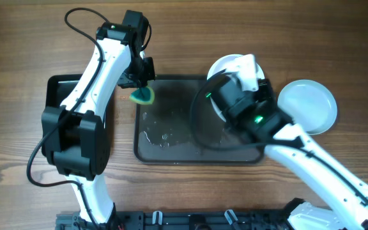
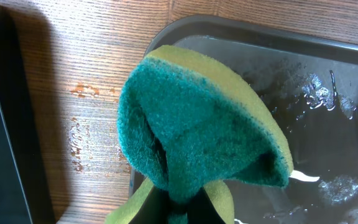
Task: Clean dirty plates on tray and stack at the side
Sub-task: 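Stack the plate onto the plate at the right side, release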
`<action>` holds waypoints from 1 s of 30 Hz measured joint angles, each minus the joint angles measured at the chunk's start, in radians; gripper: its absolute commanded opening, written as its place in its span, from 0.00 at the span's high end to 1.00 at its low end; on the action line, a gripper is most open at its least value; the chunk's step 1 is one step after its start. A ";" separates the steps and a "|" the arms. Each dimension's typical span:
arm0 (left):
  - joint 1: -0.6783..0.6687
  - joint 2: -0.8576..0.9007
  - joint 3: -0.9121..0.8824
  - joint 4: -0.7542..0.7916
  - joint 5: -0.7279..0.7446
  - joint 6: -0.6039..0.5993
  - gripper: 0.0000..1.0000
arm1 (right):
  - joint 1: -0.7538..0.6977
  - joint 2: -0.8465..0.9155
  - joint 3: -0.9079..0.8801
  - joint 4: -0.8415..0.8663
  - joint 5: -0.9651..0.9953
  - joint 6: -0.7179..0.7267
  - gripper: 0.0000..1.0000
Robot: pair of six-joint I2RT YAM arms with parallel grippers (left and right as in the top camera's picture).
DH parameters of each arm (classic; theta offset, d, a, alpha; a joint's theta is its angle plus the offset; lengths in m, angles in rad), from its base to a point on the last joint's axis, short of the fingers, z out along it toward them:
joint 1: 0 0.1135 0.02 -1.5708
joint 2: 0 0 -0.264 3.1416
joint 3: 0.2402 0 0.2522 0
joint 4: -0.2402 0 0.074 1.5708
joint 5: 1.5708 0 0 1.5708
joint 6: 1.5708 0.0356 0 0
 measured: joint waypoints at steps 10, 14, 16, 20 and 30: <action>0.000 0.000 0.000 0.010 0.000 0.000 0.96 | -0.902 0.001 -0.001 -0.087 -1.026 0.077 0.96; 0.000 0.000 0.000 0.015 0.000 0.000 0.96 | -1.107 0.010 -0.003 -0.123 -0.851 0.137 0.96; 0.000 0.000 0.000 0.015 0.000 0.000 0.96 | -1.140 0.031 -0.003 -0.127 -0.747 0.167 0.96; 0.000 0.000 0.000 0.015 0.000 0.000 0.96 | -1.143 0.122 -0.004 -0.097 -0.637 0.204 0.96; 0.000 0.000 0.000 0.015 0.000 0.000 0.96 | -1.098 0.300 0.003 -0.072 -0.788 0.100 0.66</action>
